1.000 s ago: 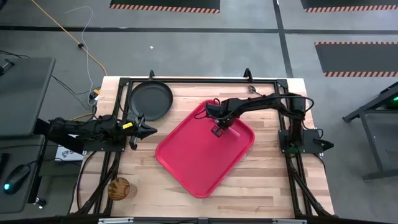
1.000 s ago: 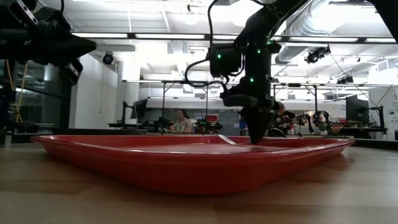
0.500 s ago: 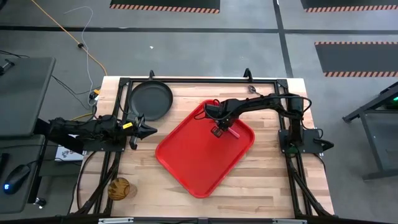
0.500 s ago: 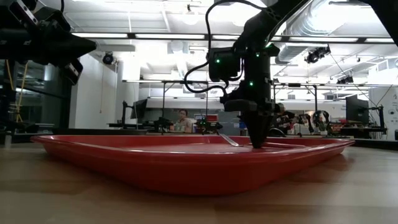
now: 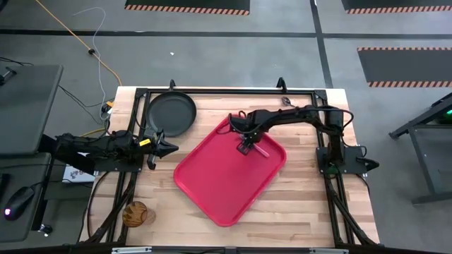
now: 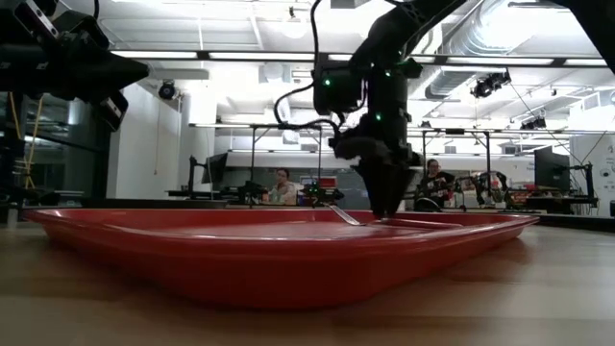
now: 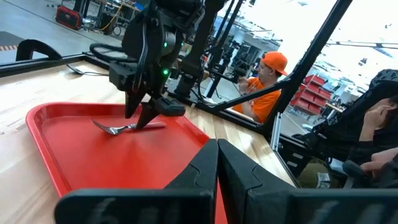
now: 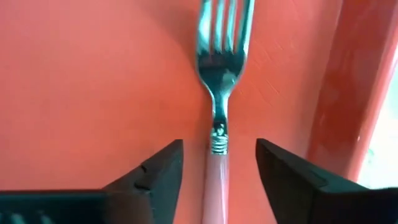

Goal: Pick and place plate/cup/fork/spoon on tray
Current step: Put the pink fork on the right side of the serving tray, then put the black spoon beside the pink fork on the serving tray

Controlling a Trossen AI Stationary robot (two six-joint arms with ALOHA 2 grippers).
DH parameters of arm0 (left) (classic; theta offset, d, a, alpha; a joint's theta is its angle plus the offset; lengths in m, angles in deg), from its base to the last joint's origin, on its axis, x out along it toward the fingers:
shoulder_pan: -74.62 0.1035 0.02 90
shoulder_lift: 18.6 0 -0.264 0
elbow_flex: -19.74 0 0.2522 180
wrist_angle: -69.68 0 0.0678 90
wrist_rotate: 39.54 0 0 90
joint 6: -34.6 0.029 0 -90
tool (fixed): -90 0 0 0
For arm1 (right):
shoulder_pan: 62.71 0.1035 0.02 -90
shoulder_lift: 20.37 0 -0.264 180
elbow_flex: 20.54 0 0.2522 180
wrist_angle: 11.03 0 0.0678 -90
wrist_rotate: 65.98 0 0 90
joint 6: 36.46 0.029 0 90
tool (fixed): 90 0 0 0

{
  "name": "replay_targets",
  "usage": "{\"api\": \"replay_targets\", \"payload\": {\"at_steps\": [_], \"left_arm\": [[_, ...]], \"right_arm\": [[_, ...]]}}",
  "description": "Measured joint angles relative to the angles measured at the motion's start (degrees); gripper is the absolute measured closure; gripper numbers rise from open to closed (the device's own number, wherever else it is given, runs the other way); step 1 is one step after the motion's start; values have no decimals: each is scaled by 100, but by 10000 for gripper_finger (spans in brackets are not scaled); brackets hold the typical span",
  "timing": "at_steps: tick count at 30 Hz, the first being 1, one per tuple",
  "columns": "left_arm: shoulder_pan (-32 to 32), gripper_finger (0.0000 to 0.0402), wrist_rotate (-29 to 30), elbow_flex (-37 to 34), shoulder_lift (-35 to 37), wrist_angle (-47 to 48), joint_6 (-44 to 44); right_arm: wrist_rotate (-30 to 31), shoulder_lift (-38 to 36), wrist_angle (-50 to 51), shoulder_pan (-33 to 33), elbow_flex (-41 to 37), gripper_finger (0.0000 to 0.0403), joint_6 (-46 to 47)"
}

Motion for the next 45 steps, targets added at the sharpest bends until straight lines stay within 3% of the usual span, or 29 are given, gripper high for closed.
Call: {"api": "replay_targets", "payload": {"at_steps": [5, 9, 13, 18, 22, 30, 37, 45], "left_arm": [[1, 401, 0, 1, 1, -1, 0], [0, 401, 0, 1, 1, 0, 2], [0, 402, 2, 1, 0, 0, -1], [0, 401, 2, 1, 1, -1, 0], [0, 401, -1, -1, 0, -2, 1], [2, 401, 0, 1, 1, 0, 1], [0, 401, 2, 1, 2, 0, 2], [0, 401, 0, 1, 0, -1, 0]], "right_arm": [[-160, -33, 433, -113, 294, 178, -586], [127, -375, 790, -311, 56, 174, -930], [348, -1189, 735, -689, -692, 174, -914], [608, -2460, 316, -1419, -2020, 174, -63], [684, -2799, 219, -2239, -2417, 174, 436], [1505, -1741, 481, -3648, -1015, 174, -723], [1066, -258, 1329, -4356, 168, 174, -2169], [945, 483, 1757, -4446, 279, 174, -3350]]}}
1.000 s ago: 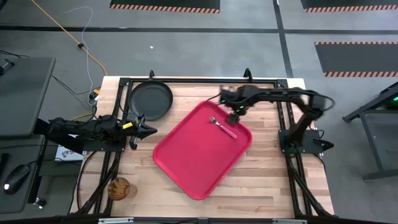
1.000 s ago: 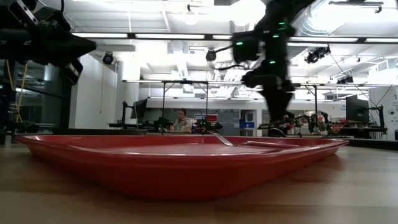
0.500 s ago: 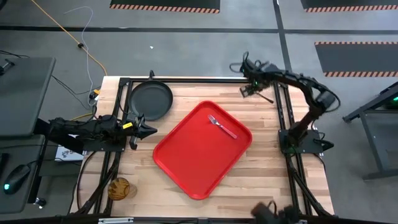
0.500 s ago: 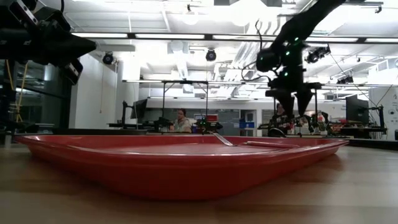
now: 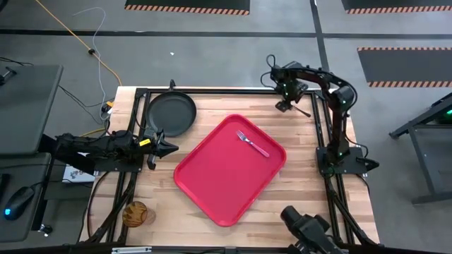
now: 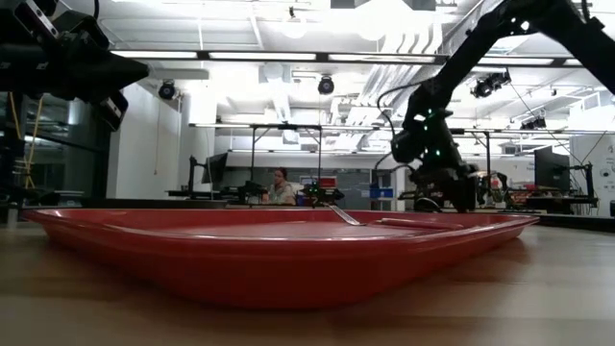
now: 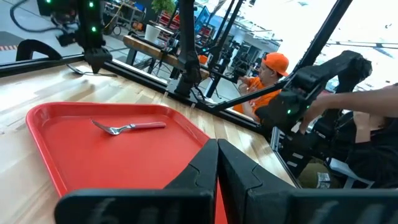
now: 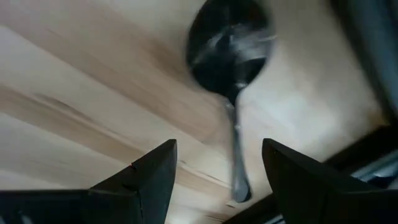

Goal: Pick and place plate/cup/fork/spoon on tray
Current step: Put the black spoon beside the pink fork on the serving tray

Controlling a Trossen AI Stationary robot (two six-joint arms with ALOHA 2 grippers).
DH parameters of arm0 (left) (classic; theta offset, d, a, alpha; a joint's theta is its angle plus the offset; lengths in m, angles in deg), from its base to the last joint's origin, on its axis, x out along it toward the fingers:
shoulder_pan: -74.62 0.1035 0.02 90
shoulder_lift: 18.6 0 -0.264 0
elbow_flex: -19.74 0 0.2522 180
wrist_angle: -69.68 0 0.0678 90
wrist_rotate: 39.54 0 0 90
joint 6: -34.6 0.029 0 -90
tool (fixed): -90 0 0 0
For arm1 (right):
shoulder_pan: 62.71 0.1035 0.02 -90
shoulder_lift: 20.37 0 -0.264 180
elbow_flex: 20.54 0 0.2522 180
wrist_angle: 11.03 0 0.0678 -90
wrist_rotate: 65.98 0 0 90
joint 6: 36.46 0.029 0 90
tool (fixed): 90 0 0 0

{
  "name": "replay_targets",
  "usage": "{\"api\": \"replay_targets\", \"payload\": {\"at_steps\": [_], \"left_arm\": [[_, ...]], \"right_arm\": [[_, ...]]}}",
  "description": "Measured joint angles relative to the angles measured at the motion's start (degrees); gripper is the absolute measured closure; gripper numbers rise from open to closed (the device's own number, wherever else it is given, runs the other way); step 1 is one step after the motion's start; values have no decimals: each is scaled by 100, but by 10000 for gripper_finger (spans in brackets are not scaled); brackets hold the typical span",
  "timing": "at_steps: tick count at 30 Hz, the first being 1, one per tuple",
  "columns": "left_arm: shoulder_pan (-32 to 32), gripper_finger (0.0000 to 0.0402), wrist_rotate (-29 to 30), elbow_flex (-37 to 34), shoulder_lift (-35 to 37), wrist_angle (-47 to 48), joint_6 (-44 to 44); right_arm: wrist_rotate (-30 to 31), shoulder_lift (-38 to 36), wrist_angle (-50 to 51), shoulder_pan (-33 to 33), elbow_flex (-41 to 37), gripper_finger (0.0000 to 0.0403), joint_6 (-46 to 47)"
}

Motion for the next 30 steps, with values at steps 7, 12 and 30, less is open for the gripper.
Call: {"api": "replay_targets", "payload": {"at_steps": [7, 12, 30], "left_arm": [[2, 402, 1, 0, 0, 1, 1], [0, 401, -1, 0, 1, 0, 0], [0, 402, 1, 0, 0, -1, 1]], "right_arm": [[164, 173, -212, 6, -218, 175, -68], [156, 165, -346, 7, -274, 204, -138], [194, 109, -421, 227, -304, 395, 185]]}}
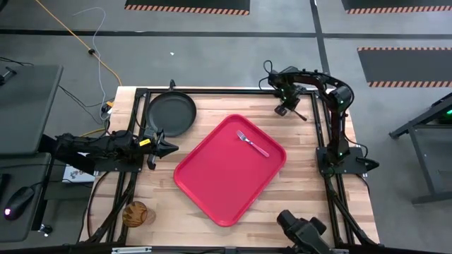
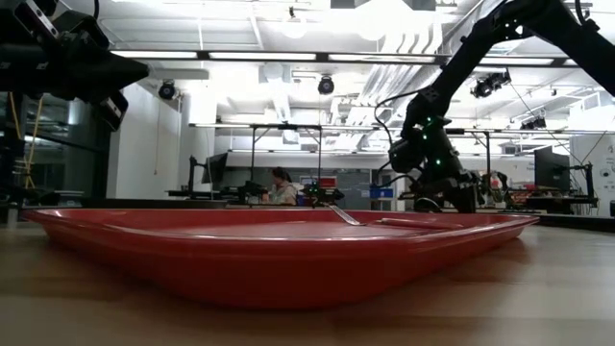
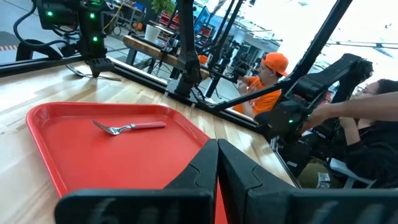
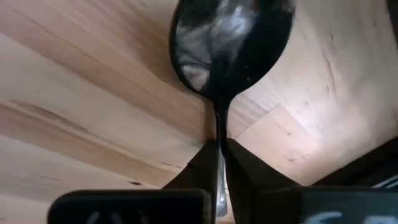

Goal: Pick and place plate/cup/fork/spoon on tray
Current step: Put the black spoon beside the pink fork on the serving tray

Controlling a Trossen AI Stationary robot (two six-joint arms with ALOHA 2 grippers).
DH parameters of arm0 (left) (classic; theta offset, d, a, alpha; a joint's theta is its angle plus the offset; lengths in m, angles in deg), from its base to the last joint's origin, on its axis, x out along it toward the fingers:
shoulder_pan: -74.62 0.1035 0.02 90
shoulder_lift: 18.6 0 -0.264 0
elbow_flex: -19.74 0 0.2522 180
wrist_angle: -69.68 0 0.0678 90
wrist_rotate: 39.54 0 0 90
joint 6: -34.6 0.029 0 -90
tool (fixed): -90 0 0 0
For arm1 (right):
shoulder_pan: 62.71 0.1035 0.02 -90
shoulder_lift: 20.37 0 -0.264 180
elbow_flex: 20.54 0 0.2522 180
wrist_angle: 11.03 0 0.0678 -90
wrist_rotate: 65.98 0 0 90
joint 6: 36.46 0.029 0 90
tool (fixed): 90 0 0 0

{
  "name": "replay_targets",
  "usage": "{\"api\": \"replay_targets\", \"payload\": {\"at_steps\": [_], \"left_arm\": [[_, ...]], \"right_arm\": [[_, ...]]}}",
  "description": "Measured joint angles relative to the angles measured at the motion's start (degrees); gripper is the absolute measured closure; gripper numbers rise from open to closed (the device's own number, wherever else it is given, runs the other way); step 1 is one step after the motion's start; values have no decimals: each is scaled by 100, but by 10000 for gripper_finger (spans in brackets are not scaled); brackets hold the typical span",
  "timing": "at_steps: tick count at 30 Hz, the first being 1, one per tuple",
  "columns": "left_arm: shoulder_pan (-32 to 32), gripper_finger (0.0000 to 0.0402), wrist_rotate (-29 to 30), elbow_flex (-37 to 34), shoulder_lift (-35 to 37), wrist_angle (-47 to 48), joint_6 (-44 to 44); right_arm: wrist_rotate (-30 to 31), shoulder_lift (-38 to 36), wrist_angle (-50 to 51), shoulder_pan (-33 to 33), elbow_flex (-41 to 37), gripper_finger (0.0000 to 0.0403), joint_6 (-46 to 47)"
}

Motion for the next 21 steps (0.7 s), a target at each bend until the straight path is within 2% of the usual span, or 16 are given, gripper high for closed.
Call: {"api": "replay_targets", "payload": {"at_steps": [6, 12, 16, 21], "left_arm": [[1, 402, 0, 0, 0, 0, -2], [2, 402, 0, 0, 0, 2, 0], [2, 401, 0, 0, 0, 0, -1], [2, 402, 0, 0, 0, 2, -2]], "right_arm": [[-139, -710, -171, 157, -1, 400, 70], [-1183, -1701, -509, 533, 10, 401, 794], [-1328, -2046, -546, 1317, 10, 402, 1299], [-1615, -2083, -528, 2684, 10, 402, 1918]]}}
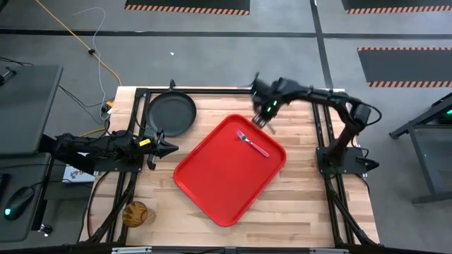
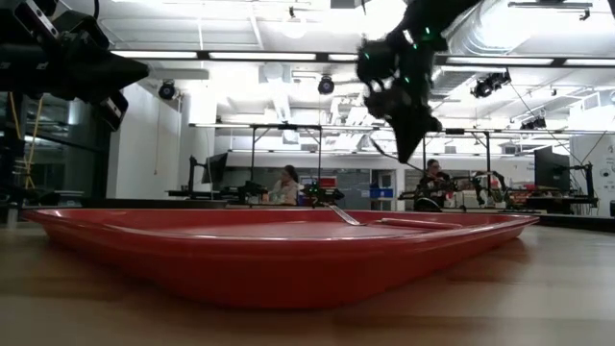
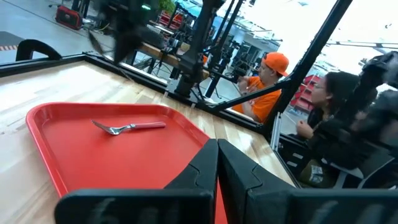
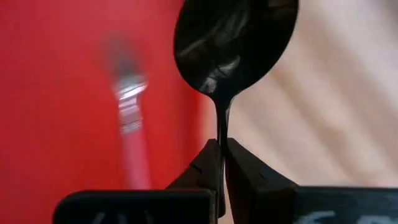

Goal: Pick and place plate/cup/fork/spoon on tray
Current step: Put the black spoon beside the pink fork on the serving tray

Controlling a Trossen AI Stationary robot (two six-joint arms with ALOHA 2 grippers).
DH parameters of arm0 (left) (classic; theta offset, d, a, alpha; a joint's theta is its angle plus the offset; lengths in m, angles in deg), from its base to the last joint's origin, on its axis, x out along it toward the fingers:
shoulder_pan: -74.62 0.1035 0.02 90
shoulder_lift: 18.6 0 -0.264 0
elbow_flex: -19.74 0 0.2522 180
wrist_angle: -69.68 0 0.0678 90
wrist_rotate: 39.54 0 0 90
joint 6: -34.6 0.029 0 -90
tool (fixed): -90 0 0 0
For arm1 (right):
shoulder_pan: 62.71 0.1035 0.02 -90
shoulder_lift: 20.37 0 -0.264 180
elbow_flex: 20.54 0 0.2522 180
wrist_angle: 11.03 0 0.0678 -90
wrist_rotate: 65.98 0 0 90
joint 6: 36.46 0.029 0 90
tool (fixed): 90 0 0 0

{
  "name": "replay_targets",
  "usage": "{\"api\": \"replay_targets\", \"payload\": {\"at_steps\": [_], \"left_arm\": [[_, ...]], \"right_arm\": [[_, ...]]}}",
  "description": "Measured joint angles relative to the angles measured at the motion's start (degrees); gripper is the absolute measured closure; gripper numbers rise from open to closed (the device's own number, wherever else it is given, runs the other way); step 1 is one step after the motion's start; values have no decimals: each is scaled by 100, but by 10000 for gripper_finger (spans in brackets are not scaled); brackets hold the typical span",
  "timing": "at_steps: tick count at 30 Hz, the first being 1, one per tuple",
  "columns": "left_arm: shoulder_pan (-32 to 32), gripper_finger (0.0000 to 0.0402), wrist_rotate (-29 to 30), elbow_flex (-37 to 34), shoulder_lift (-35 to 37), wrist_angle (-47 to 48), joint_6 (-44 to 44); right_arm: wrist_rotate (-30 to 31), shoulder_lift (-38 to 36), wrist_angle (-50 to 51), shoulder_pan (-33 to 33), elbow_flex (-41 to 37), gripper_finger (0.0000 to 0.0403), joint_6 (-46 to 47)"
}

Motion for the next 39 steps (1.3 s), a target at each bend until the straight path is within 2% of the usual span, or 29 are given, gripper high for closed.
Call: {"api": "replay_targets", "payload": {"at_steps": [7, 14, 20, 27, 30, 39], "left_arm": [[0, 401, 0, 0, 1, -2, 0], [0, 401, -2, 0, 0, 0, 0], [0, 402, -2, 0, 1, 0, 1], [-1, 401, -2, -1, 0, 0, 0], [0, 402, -2, 0, 0, 0, 1], [-2, 402, -2, 0, 1, -1, 0]], "right_arm": [[-725, 176, -550, 1425, 0, 402, 1377], [-805, 871, -836, 2140, 0, 403, 2045], [-439, 1207, -780, 2227, 2, 403, 2186], [-215, 1235, -703, 2100, 90, 403, 2056], [-41, 1344, -676, 2094, 374, 403, 1835], [278, 2401, 484, 2104, 1562, 403, 995]]}}
